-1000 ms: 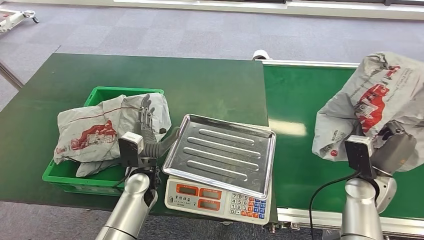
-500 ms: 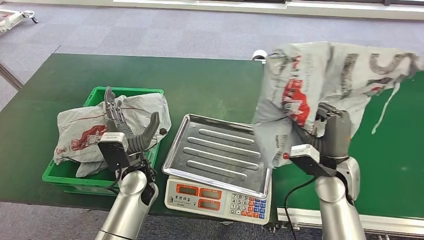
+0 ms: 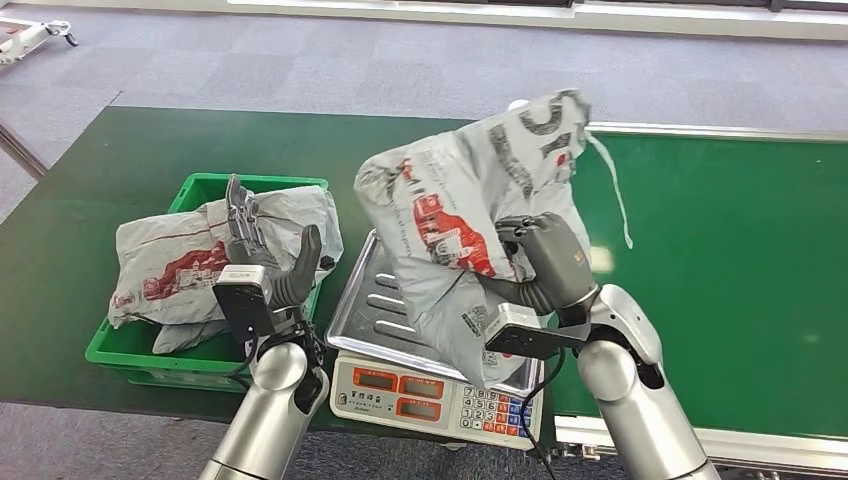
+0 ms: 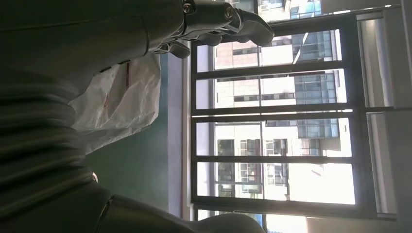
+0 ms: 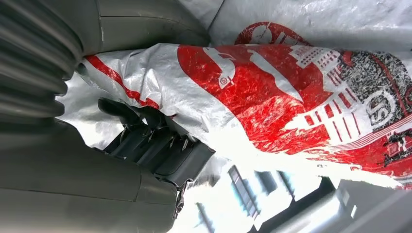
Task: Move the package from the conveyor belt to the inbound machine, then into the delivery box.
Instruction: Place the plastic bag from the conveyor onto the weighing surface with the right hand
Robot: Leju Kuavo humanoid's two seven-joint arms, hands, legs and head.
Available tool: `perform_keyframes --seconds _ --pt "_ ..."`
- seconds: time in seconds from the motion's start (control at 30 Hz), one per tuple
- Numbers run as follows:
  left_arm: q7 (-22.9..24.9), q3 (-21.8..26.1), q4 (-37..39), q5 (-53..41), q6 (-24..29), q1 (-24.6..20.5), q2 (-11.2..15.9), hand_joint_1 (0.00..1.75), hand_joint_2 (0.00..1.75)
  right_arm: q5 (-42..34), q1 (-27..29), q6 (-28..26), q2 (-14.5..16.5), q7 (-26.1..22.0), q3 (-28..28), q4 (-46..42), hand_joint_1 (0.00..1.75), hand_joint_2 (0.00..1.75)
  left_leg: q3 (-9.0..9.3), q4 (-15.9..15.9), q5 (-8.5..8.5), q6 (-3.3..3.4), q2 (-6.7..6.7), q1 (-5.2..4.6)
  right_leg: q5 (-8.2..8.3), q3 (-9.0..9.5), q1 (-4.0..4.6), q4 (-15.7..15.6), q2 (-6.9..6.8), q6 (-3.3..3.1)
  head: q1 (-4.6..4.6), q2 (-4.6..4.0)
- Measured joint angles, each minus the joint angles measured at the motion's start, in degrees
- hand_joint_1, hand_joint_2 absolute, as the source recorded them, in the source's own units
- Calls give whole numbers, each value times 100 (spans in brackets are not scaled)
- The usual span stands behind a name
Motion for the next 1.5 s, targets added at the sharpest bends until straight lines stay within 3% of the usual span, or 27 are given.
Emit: perform_keyframes --seconds 0.23,0.47,0.83,1.0,1.17,1.23,1.3,1.37,1.5 --pt "0 63 145 24 -167 -79 -11 0 0 89 -484 1165 -505 664 787 711 175 175 -2 2 2 2 -6 0 2 3 -1 0 -3 1 -1 0" --pt "0 120 247 4 -109 -67 -29 0 0 -182 -1042 1662 -827 675 1355 1744 175 175 -2 4 1 2 -7 -1 2 2 -1 0 -4 2 -1 0" --pt "0 170 281 14 -115 -31 -74 0 0 -1042 -1241 1703 -938 -228 1623 2025 175 175 -2 4 2 2 -7 0 2 1 0 0 -3 2 -1 0" --pt "0 174 300 19 -148 -31 -114 0 0 -1824 -1170 1753 -938 -834 1632 1821 175 175 -1 5 1 2 -5 0 2 0 0 0 -2 2 0 0" --pt "0 174 329 21 -159 -34 -145 0 0 -2217 -1006 1882 -941 -800 1632 1458 173 175 -2 5 0 2 -3 0 1 -2 0 0 -1 2 -1 0" --pt "0 174 330 21 -159 -34 -149 0 0 -2215 -986 1883 -947 -740 1632 1395 113 175 -2 5 1 2 -3 0 1 -2 0 0 -1 2 0 0" --pt "0 174 330 22 -159 -34 -149 0 0 -2175 -983 1865 -951 -624 1632 1377 27 175 -2 5 1 2 -2 0 2 -1 0 0 -1 2 0 0" --pt "0 174 330 24 -159 -34 -149 0 0 -2104 -984 1841 -953 -503 1633 1379 0 175 -2 5 1 2 -3 0 2 -1 0 0 -1 2 0 0" --pt "0 174 330 26 -143 -34 -149 0 0 -1831 -1025 1836 -974 -111 1683 1467 0 175 -2 5 1 2 -3 0 3 0 -1 0 -1 3 -1 0"
